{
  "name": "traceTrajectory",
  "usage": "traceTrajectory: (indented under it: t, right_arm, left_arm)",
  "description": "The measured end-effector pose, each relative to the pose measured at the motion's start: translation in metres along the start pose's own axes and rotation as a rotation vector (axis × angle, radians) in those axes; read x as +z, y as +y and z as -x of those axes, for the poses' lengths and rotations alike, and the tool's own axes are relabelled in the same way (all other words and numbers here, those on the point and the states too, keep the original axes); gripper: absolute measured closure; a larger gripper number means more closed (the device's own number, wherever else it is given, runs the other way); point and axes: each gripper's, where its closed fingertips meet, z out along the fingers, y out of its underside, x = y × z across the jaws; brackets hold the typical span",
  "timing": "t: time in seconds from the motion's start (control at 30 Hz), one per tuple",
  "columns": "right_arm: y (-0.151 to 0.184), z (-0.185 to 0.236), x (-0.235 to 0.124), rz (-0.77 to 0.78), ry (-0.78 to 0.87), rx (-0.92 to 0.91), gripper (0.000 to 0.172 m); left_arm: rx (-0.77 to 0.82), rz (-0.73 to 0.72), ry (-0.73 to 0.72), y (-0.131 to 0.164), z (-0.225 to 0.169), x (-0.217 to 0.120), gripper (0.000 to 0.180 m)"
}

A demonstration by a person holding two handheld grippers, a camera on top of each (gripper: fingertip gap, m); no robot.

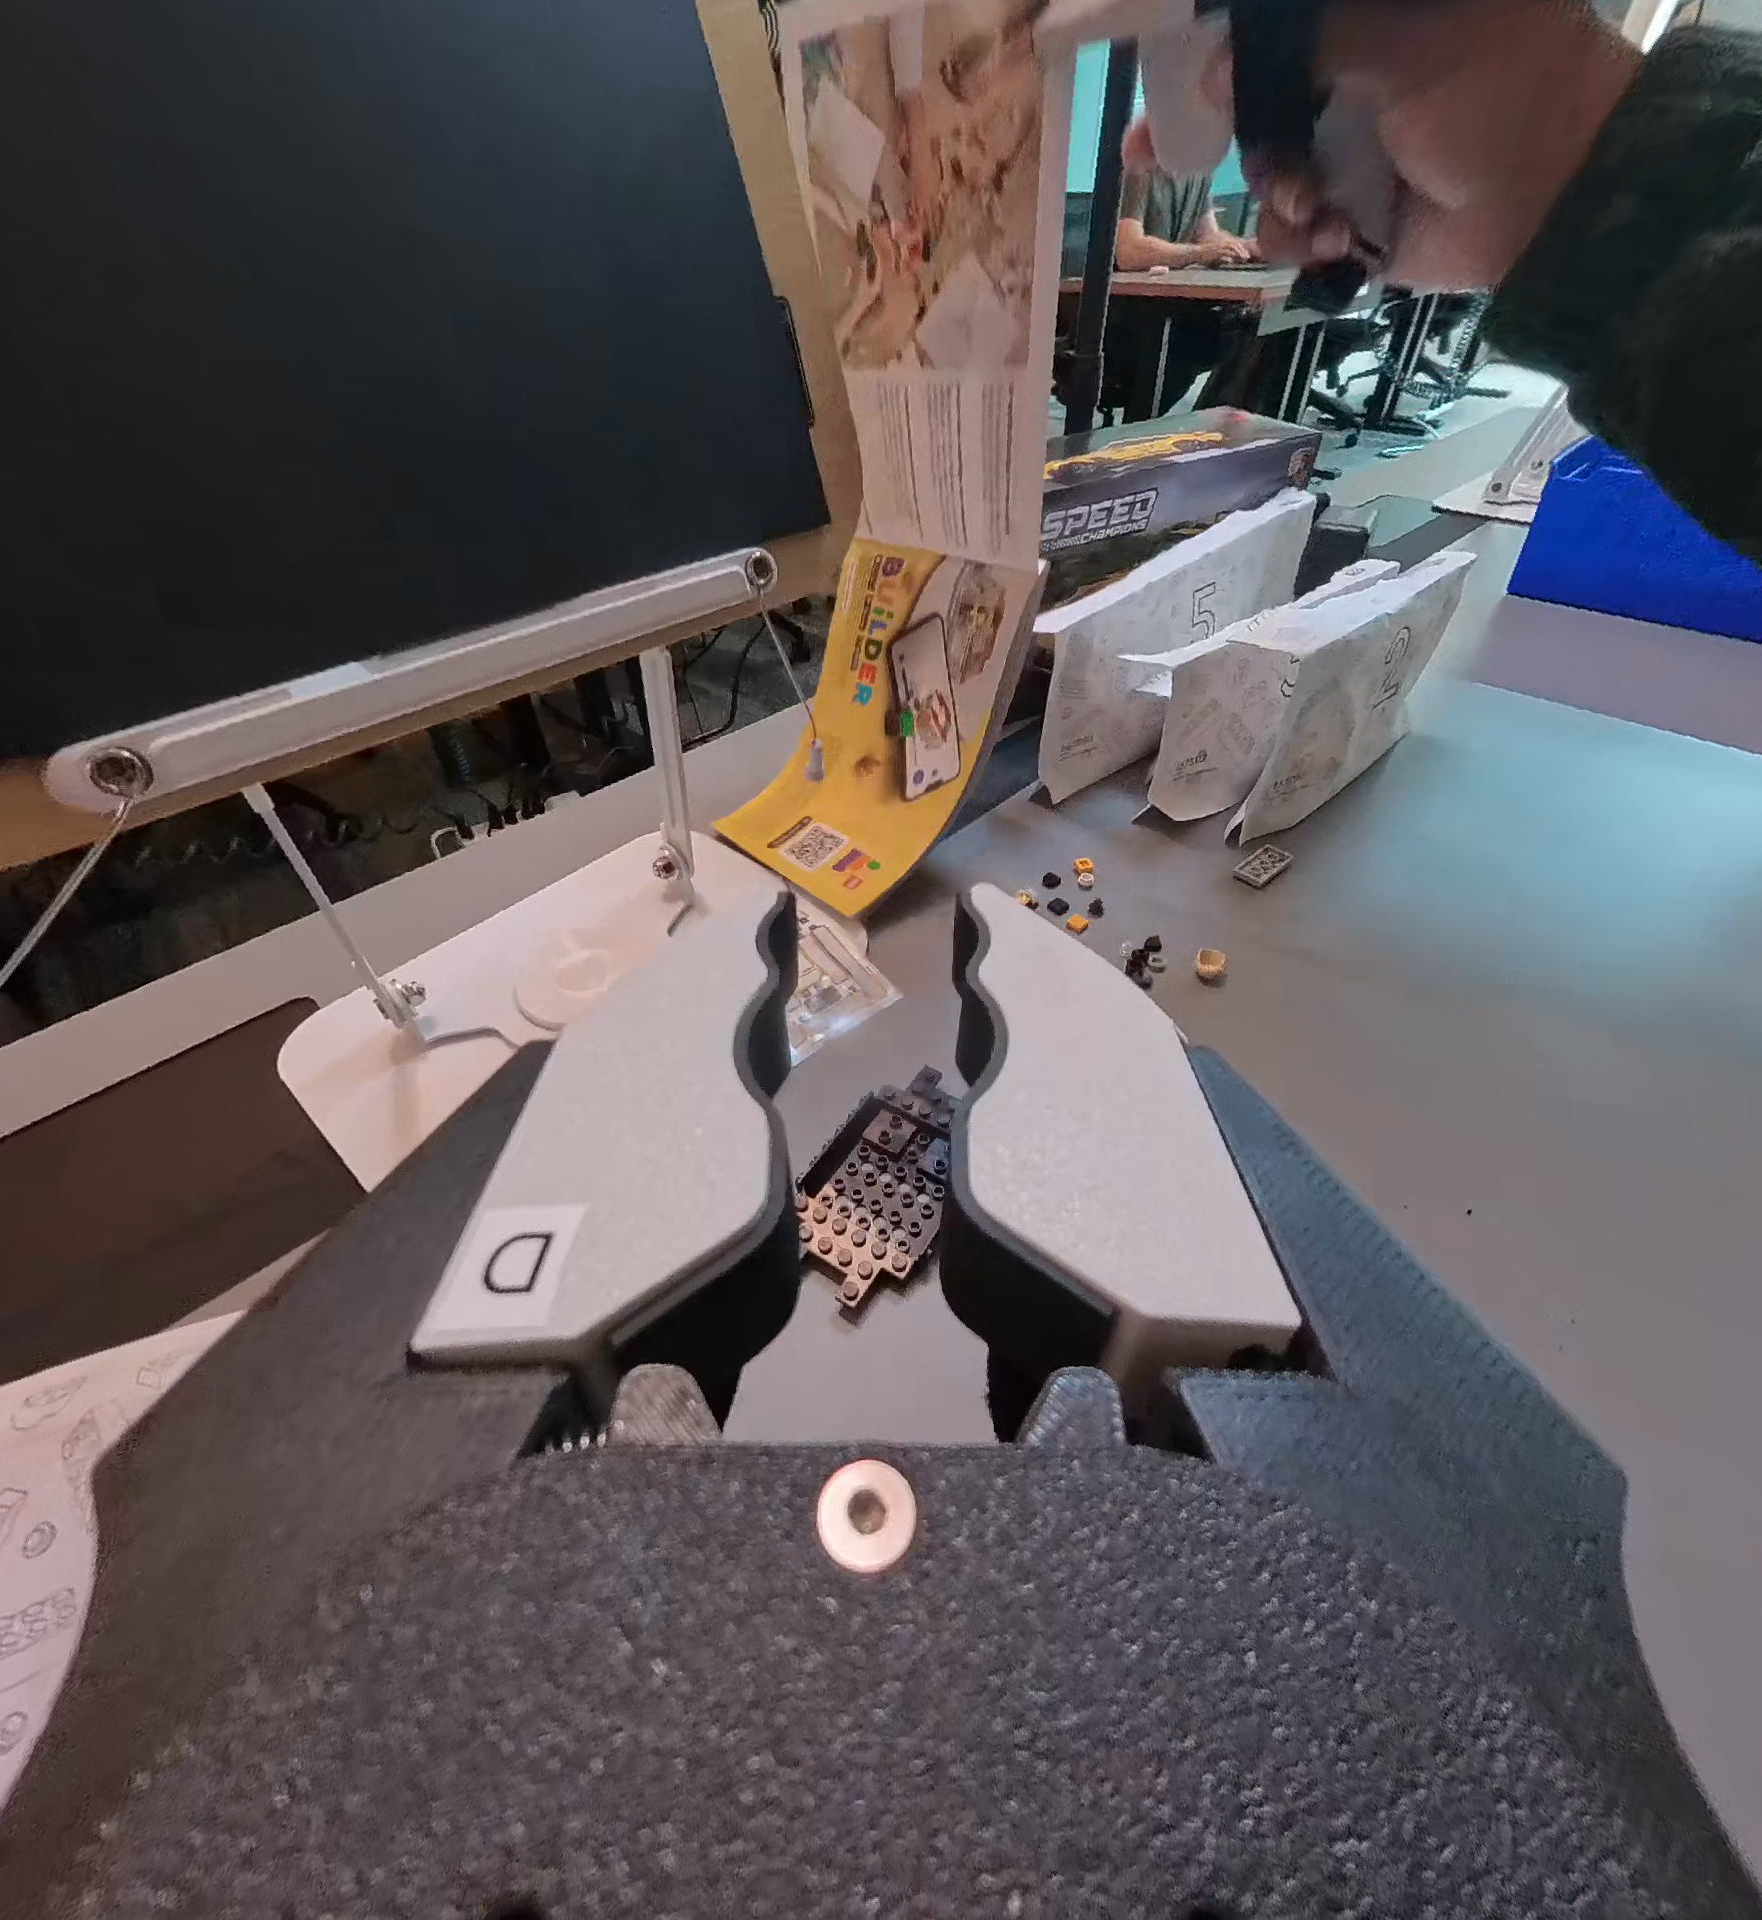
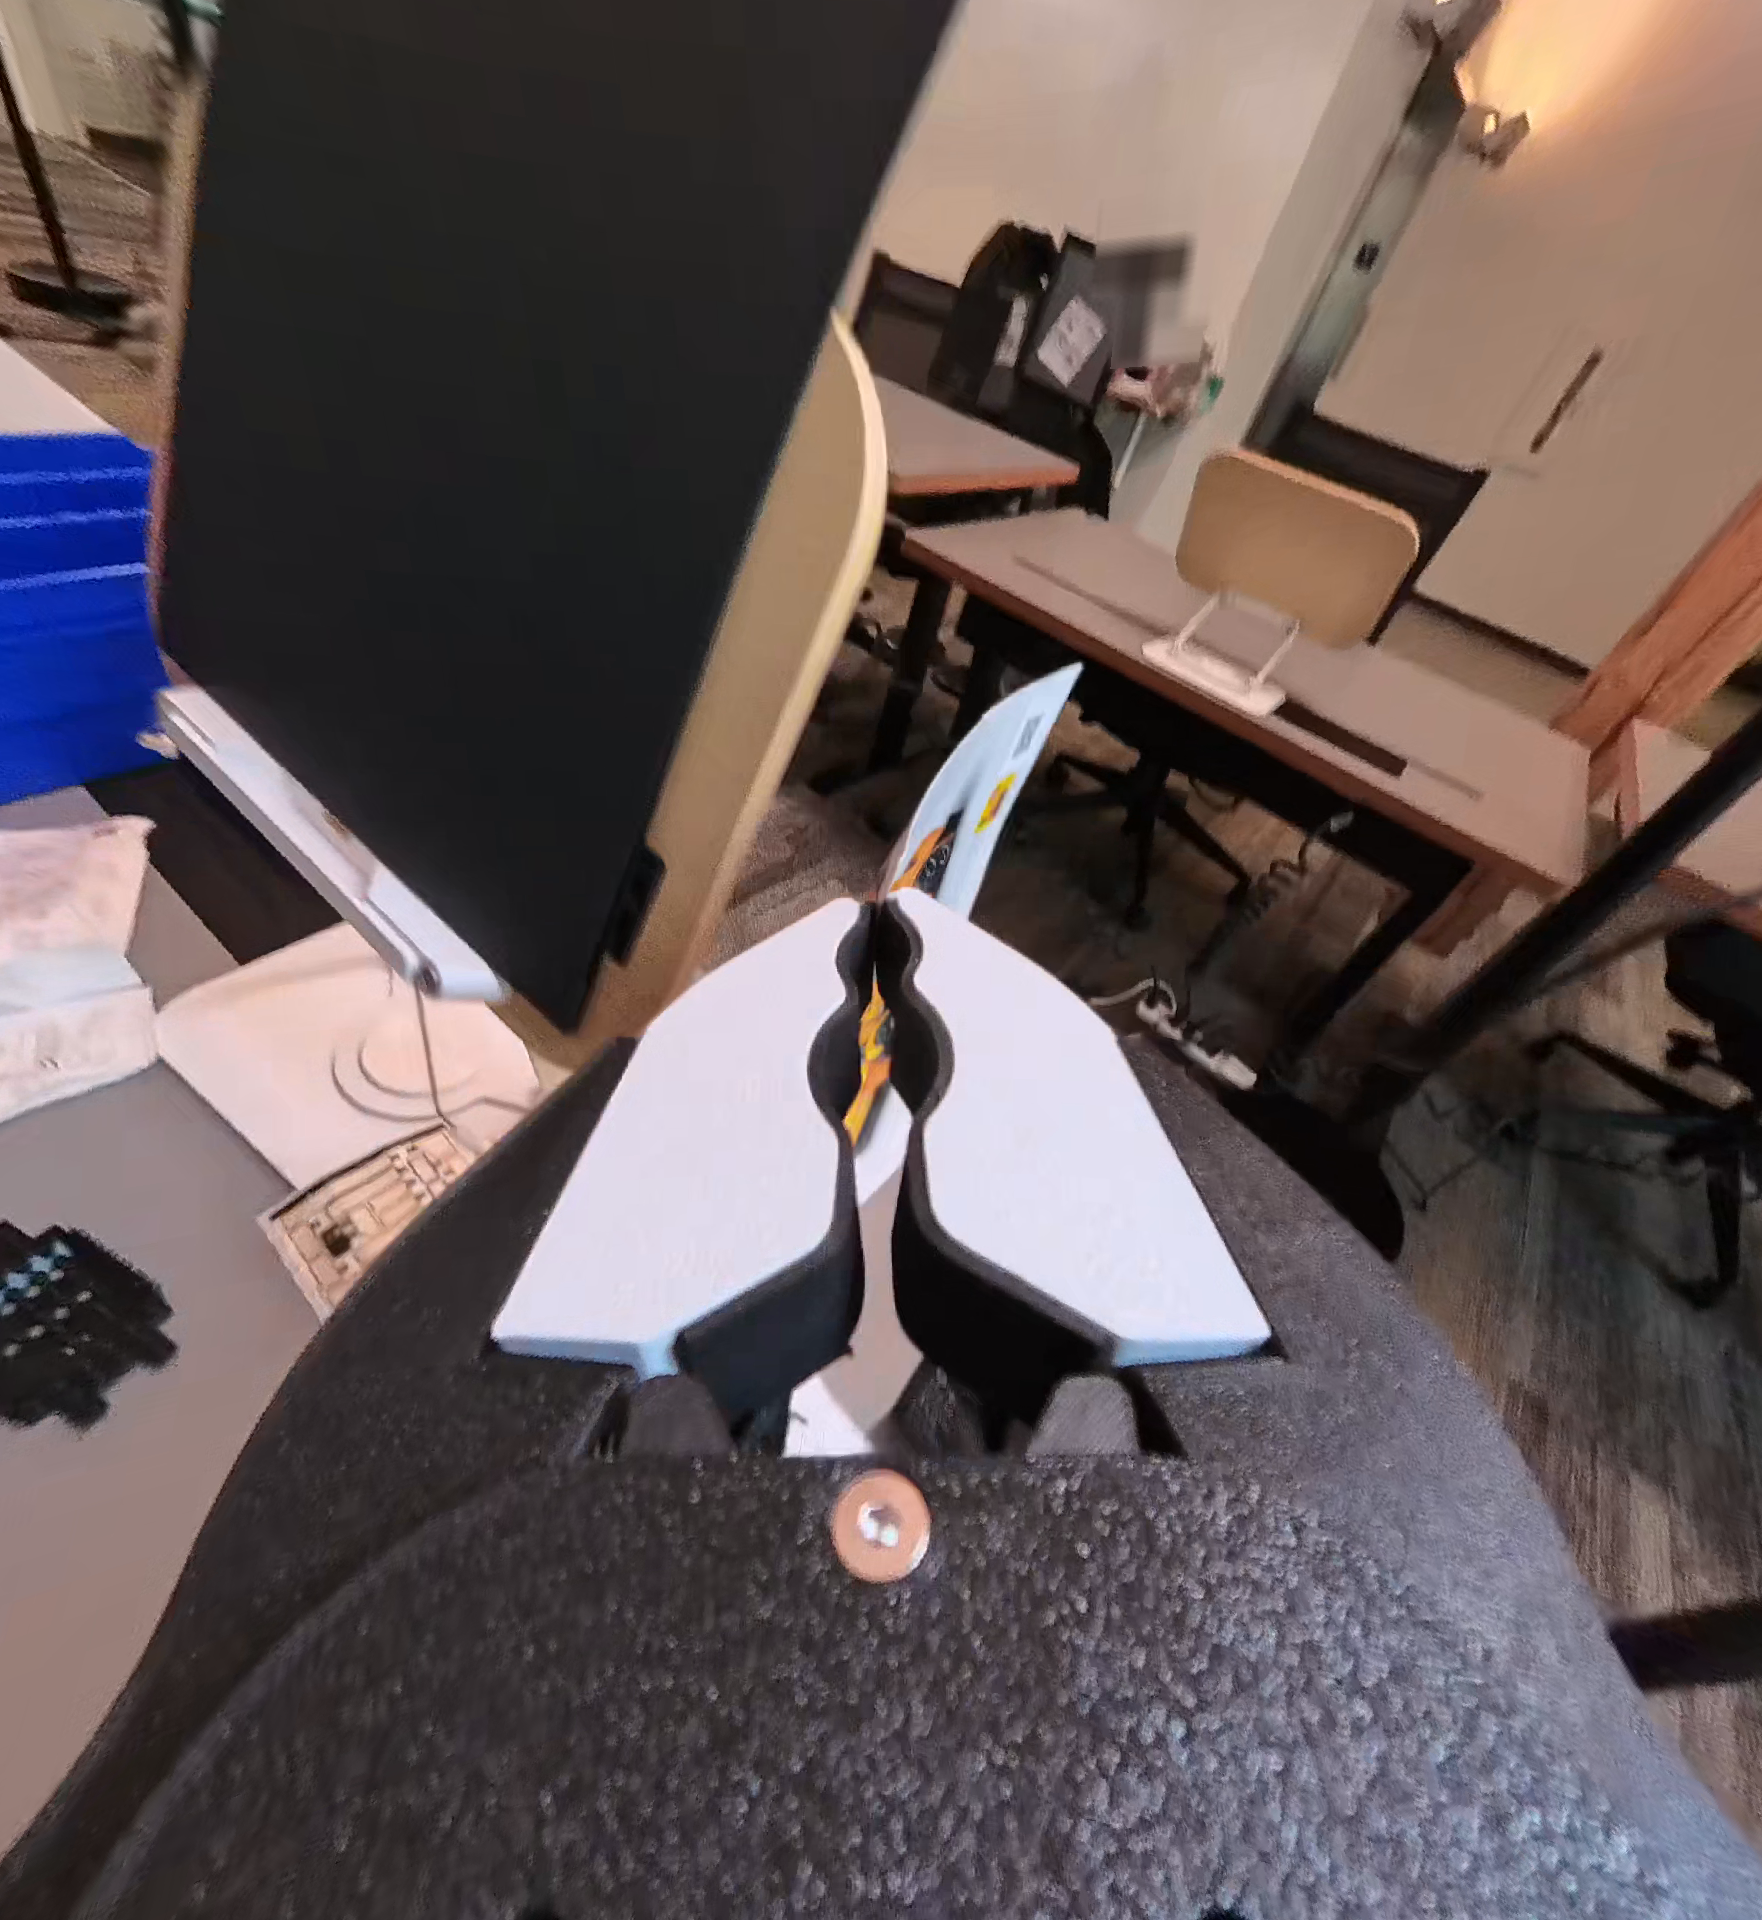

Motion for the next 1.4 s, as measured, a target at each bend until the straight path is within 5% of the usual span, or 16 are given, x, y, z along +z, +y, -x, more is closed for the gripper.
traceTrajectory:
  t: [0.43, 0.73, 0.8, 0.93, 0.97, 1.1, 1.27, 1.4]
  right_arm:
    - [-0.134, 0.065, -0.079, -0.175, -0.276, -0.303, 0.172]
    - [-0.159, 0.146, -0.157, -0.236, -0.658, -0.33, 0.172]
    - [-0.155, 0.168, -0.165, -0.245, -0.725, -0.319, 0.172]
    - [-0.14, 0.213, -0.173, -0.257, -0.87, -0.294, 0.171]
    - [-0.136, 0.221, -0.171, -0.253, -0.887, -0.285, 0.171]
    - [-0.129, 0.223, -0.155, -0.308, -0.797, -0.187, 0.171]
    - [-0.064, 0.224, -0.154, -0.2, -0.779, 0.016, 0.099]
    - [0.048, 0.233, -0.141, -0.05, -0.734, 0.193, 0.08]
  left_arm:
    - [0.034, -0.051, 0.141, -0.026, -0.024, -0.01, 0.14]
    - [0.034, -0.049, 0.384, -0.046, -0.087, 0.003, 0.12]
    - [0.019, -0.071, 0.454, -0.055, -0.108, 0.002, 0.114]
    - [0.051, -0.091, 0.566, -0.066, -0.142, -0.008, 0.136]
    - [0.076, -0.072, 0.637, -0.062, -0.155, -0.014, 0.167]
    - [0.016, -0.067, 0.62, -0.06, -0.158, -0.02, 0.172]
    - [-0.202, -0.228, 0.564, -0.078, -0.114, -0.038, 0.174]
    - [-0.304, -0.339, 0.551, -0.085, -0.085, -0.055, 0.174]
